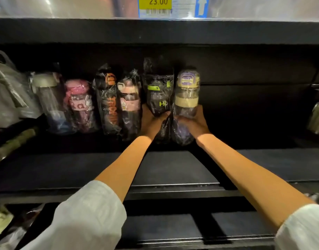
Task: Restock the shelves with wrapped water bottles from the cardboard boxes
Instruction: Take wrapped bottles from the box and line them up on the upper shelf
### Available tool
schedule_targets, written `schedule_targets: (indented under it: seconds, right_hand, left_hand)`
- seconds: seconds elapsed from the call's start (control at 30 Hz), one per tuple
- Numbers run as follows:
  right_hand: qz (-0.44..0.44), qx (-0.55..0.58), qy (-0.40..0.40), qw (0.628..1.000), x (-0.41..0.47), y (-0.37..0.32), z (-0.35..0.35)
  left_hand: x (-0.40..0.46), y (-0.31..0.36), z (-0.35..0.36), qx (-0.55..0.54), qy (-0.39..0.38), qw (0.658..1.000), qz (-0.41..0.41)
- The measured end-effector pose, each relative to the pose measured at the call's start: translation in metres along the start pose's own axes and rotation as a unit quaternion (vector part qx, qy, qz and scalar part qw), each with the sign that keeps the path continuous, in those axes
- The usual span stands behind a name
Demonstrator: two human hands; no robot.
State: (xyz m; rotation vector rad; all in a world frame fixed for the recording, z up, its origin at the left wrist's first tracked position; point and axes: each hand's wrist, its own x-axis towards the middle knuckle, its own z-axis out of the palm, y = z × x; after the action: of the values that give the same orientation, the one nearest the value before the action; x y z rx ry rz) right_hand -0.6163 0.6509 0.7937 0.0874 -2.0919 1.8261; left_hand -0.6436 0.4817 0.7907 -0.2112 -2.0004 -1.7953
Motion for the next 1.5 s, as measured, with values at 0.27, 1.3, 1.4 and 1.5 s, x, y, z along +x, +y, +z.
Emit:
schedule_targets:
  seconds: [0.27,1.3,1.4,1.5]
  right_hand:
    - [-0.017,-0.002,0.000,1.000,0.036,0.019,0.005]
    - [0.014,-0.102,-0.026,0.994,0.053,0.031,-0.004]
    - [0.020,-0.159,-0.039,0.986,0.051,0.033,-0.014]
    - [0.050,-0.280,-0.046,0.958,0.019,0.004,-0.015]
  left_hand:
    - [0.025,-0.017,0.014,0.006,0.019,1.000,0.008]
    - [0.029,-0.013,0.010,0.080,0.009,0.994,-0.068]
    - [0.021,-0.005,0.003,0.107,-0.004,0.993,-0.052]
    - [0.004,0.007,-0.004,0.189,-0.013,0.981,-0.053]
